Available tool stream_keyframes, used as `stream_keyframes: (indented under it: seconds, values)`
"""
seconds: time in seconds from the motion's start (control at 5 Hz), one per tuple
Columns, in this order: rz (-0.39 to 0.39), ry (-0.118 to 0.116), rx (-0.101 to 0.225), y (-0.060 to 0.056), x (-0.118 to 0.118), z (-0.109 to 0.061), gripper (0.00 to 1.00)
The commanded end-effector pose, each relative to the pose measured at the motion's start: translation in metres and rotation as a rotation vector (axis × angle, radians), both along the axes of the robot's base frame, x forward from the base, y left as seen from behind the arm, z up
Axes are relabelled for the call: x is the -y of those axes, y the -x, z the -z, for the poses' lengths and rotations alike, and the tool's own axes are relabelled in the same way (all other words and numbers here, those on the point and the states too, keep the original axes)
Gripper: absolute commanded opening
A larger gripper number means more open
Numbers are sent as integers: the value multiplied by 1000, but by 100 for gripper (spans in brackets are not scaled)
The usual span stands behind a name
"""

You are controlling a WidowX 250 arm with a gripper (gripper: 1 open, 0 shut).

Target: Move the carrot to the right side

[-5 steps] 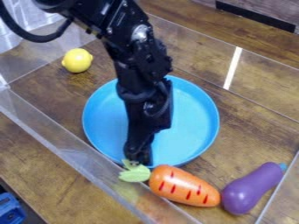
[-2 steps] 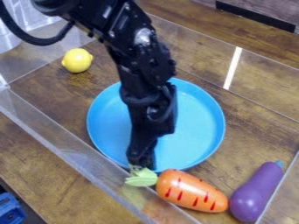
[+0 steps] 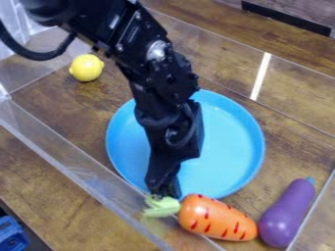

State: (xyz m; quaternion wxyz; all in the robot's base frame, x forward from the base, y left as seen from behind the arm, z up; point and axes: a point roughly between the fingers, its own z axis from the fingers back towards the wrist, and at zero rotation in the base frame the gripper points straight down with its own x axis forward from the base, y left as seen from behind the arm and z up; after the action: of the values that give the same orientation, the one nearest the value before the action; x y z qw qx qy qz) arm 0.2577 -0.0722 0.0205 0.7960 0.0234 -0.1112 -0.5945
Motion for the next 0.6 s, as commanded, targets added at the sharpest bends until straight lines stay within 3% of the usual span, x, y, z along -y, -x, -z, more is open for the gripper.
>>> stream_keyframes:
  seconds: [0.0,0.4]
  values:
    - [89,0,-18,10,2,4,100]
    - [138,-5,-23,10,-4,8,100]
